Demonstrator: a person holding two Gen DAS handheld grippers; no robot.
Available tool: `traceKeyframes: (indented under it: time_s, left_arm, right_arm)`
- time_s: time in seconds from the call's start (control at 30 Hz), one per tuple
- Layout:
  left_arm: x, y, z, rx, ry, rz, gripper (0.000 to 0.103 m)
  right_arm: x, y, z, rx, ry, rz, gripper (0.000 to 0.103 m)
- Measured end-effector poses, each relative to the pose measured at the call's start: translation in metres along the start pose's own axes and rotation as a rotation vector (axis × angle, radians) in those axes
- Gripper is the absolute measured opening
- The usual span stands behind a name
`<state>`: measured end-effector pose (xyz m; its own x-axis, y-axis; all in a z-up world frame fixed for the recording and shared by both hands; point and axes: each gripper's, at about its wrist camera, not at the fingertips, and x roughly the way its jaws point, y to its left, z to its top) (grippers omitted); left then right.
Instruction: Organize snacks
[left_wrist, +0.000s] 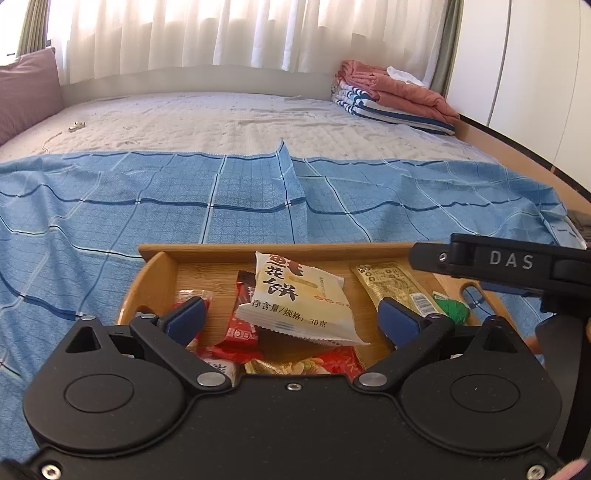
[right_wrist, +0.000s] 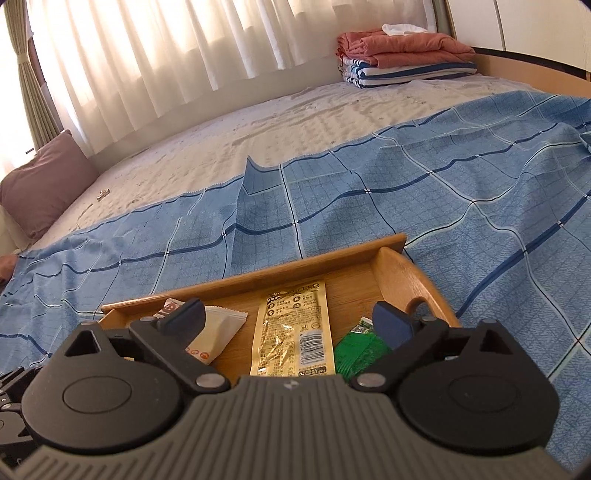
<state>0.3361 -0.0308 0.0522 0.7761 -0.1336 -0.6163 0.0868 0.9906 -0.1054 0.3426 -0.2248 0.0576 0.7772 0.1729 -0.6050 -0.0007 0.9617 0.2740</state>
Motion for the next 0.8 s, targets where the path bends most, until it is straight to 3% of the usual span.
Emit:
traceKeyframes:
  time_s: [0.3,0.8]
  left_arm:
    - [-0.053,0.002,-0.006,0.012,-0.018,0.0,0.103]
    - [-0.168,-0.011,-0.038,0.088,-0.066,-0.003,0.103]
  right_arm:
    - [-0.057,0.002,-0.001,-0.043,-0.068,-0.049,0.103]
    - [-0.169,0.017,-0.042,-0.154,-0.228,-0.011,0.103]
